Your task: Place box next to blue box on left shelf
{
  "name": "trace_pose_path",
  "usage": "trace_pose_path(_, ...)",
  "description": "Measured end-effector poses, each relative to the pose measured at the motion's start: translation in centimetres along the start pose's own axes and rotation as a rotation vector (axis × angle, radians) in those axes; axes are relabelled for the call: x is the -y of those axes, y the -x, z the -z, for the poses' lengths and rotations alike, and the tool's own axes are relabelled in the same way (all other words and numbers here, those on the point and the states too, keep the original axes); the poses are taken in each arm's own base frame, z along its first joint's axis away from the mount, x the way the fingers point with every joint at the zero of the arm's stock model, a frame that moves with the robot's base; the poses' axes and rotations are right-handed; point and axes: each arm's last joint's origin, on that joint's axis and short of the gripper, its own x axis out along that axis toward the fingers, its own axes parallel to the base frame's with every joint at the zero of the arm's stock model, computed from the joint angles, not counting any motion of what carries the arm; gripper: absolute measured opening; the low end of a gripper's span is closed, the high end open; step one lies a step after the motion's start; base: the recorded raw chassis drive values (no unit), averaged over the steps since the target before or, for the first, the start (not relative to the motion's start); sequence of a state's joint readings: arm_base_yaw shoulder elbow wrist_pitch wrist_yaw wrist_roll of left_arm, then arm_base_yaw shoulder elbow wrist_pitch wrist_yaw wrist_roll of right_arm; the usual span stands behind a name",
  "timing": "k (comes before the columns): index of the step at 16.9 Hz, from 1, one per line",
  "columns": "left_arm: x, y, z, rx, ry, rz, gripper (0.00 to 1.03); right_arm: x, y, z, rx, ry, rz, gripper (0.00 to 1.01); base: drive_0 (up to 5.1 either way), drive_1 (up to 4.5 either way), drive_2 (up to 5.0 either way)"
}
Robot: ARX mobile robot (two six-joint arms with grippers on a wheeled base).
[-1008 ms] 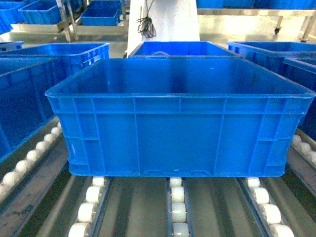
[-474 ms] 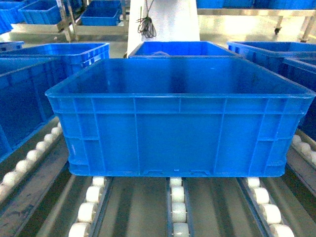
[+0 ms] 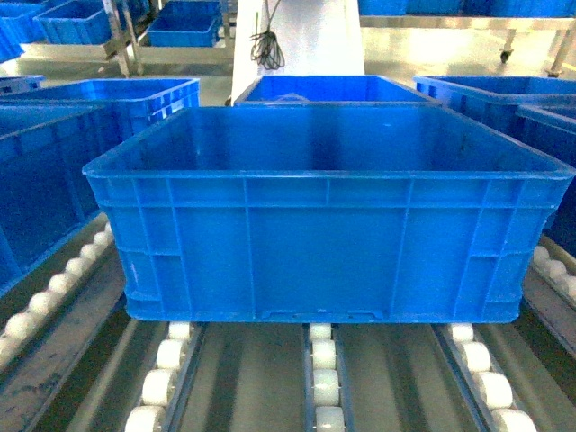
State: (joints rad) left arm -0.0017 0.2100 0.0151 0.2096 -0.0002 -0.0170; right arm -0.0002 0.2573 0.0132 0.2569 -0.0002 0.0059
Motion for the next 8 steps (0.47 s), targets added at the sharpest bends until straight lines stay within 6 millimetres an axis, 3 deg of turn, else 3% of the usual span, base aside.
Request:
trace_pose_path(4, 0.0, 1.3, 0.5, -0.026, -0.001, -0.002, 0.02, 0.0, 0.5, 0.0, 0.004, 0.0, 0.0, 0.01, 0.0, 0.0, 0.0)
trace_pose_path(8, 0.0, 1.3, 0.4, -0.018, -0.003, -0.001, 0.02, 0.0, 1.7, 0.4, -0.018, 0.0, -0.001, 0.01, 0.0, 0.0, 0.0)
